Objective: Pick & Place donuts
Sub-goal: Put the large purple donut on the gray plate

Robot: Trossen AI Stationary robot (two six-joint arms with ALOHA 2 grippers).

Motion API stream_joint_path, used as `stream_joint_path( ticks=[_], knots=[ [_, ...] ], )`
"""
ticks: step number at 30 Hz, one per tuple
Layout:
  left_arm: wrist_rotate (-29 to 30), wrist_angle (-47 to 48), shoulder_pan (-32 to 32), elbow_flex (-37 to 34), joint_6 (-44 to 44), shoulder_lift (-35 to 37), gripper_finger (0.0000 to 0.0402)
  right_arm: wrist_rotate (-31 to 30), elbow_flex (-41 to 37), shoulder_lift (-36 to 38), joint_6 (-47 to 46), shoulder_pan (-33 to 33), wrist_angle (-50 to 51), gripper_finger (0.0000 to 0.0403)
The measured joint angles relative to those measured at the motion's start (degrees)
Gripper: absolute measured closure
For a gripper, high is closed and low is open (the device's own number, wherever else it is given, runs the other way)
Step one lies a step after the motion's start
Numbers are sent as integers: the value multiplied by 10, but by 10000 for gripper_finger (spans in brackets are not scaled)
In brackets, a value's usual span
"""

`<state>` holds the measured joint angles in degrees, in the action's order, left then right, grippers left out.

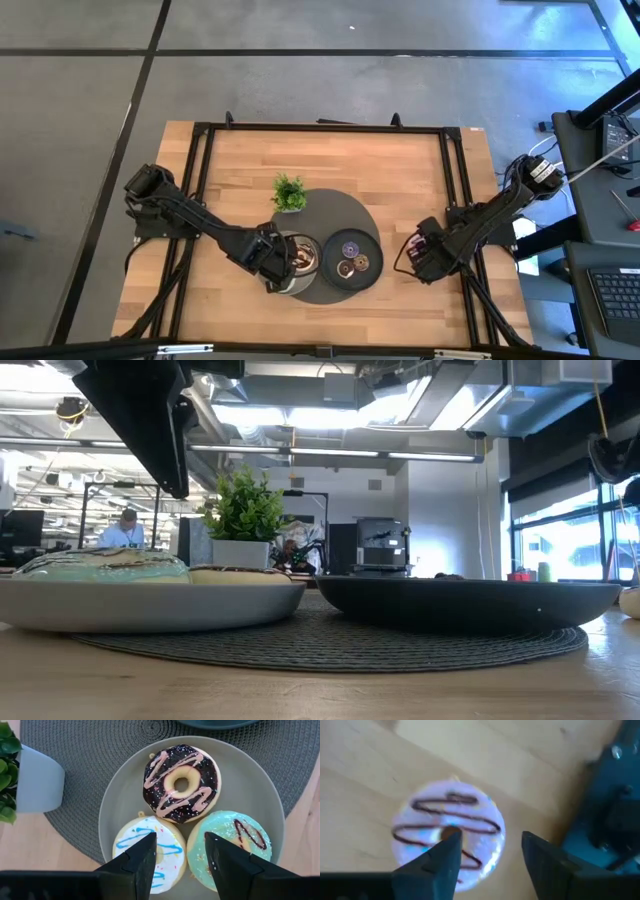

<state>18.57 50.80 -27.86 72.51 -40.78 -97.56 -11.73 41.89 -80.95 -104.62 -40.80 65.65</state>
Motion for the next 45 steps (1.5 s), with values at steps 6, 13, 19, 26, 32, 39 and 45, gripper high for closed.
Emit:
stream_joint_path(
  ticks=[6,13,19,26,32,39,45],
  knots=[
    [0,0,0,0,0,0,243,-2,0,0,-40,5,-25,177],
    [5,0,0,0,0,0,237,-2,0,0,-61,5,-27,213],
    [5,0,0,0,0,0,236,-2,0,0,-60,5,-27,243],
    [5,0,0,0,0,0,242,11,-1,0,-59,5,-27,248],
    [5,0,0,0,0,0,239,14,-48,0,-60,5,-79,249],
    [5,0,0,0,1,0,240,16,-62,0,-52,5,-90,297],
    [3,5,0,0,63,0,242,20,-27,0,-6,5,-37,371]
  ],
)
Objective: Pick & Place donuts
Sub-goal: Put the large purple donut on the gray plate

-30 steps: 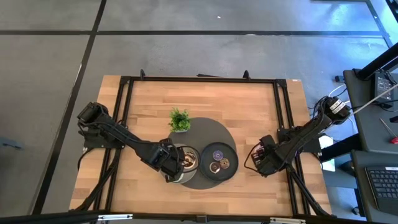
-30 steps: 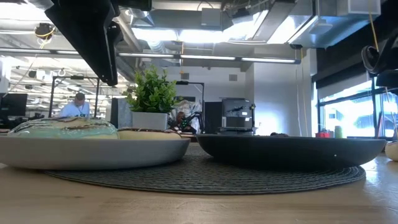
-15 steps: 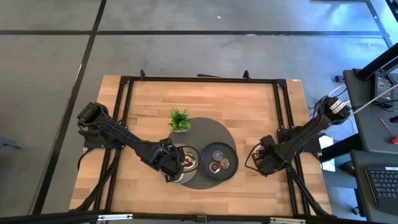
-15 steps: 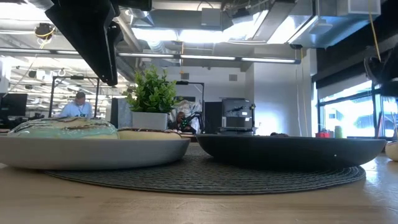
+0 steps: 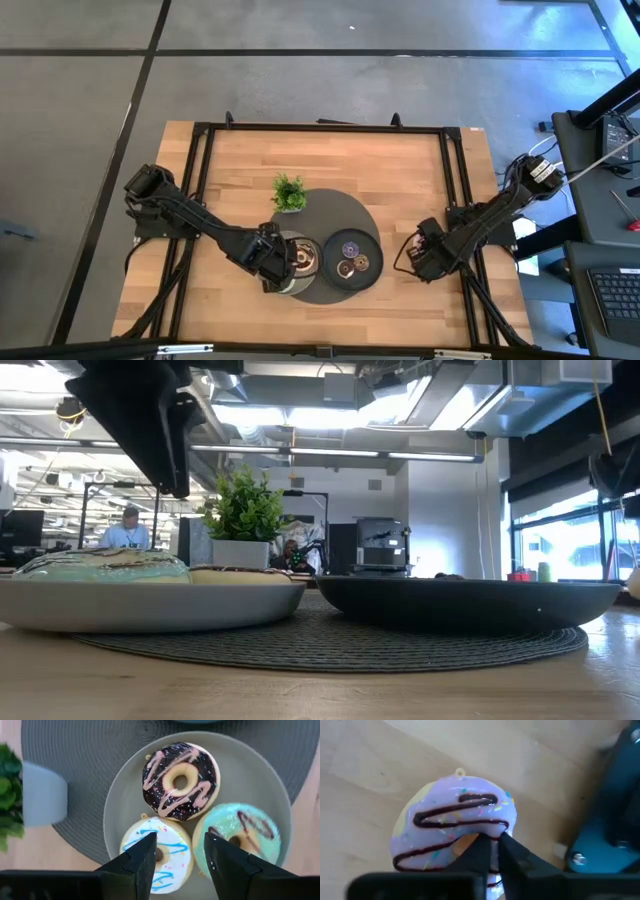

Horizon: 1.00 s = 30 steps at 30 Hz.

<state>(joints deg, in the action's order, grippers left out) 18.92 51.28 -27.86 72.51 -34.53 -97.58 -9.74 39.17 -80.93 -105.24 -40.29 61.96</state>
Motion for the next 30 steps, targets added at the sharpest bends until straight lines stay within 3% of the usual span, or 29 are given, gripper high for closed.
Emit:
stream_joint_path(
  ticks=[3,6,11,18,22,30],
  knots=[
    [-2,5,0,0,77,0,239,-10,29,0,22,0,34,391],
    [-2,5,0,0,141,0,236,-48,67,0,52,0,42,384],
    [-15,5,0,0,147,0,237,-122,142,-4,122,3,39,387],
    [-130,-36,1,0,164,22,243,-212,248,-50,274,33,29,388],
    [-147,-83,6,0,191,49,240,-250,289,-98,398,54,-36,386],
    [-126,-103,-4,0,191,111,237,-234,389,-203,715,71,-232,388]
  ],
)
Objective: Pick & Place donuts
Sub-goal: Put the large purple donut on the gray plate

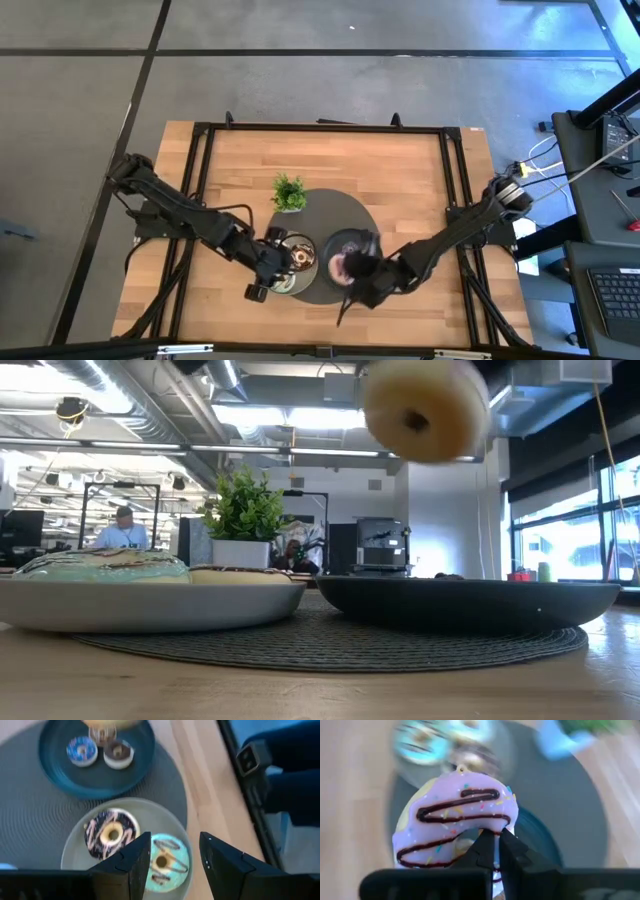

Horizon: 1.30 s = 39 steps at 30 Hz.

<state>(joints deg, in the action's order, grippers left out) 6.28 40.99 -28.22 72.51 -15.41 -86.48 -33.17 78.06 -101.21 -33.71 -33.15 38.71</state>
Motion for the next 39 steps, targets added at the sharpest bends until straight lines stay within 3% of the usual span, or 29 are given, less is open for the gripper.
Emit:
stream_joint_path(
  ticks=[4,8,16,26,33,39],
  knots=[
    [3,-17,0,0,2,11,242,57,64,-65,108,0,-62,387],
    [1,-20,0,0,-11,11,241,118,128,-144,157,0,-68,387],
    [-14,-20,-28,0,-29,11,235,172,206,-243,159,-9,-59,386],
    [-13,-39,-52,0,-34,11,242,179,216,-278,130,-9,-65,379],
    [-12,-53,-55,0,-33,11,237,182,215,-281,94,-9,-70,308],
    [23,-100,-54,0,-33,11,240,181,215,-281,60,-9,-73,249]
  ],
)
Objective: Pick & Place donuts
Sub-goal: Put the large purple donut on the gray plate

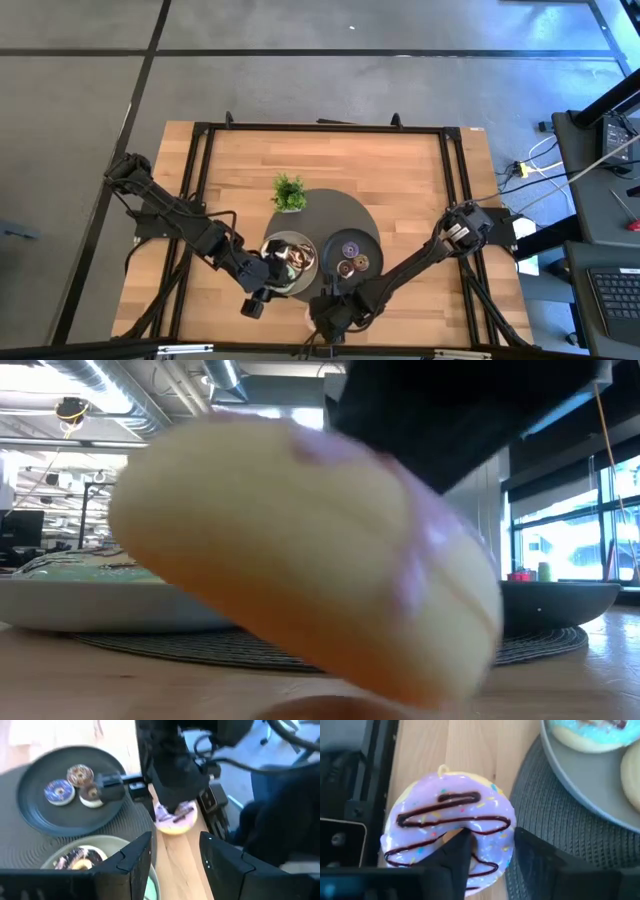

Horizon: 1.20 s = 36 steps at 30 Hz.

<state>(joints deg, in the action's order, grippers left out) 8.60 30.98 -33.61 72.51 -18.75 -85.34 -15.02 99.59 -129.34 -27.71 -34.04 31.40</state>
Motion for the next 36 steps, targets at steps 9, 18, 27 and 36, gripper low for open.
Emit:
stream_joint_path(
  ticks=[9,18,27,36],
  knots=[
    [4,-8,0,0,-1,0,238,-2,0,37,-8,-1,3,229],
    [-26,-10,-30,0,-12,-10,235,-37,-1,123,-6,-33,121,229],
    [-2,-106,-65,0,-1,-114,240,-181,0,170,-27,-92,166,229],
    [29,-208,-39,0,20,-212,253,-157,-1,166,-68,-93,167,229]
  ],
)
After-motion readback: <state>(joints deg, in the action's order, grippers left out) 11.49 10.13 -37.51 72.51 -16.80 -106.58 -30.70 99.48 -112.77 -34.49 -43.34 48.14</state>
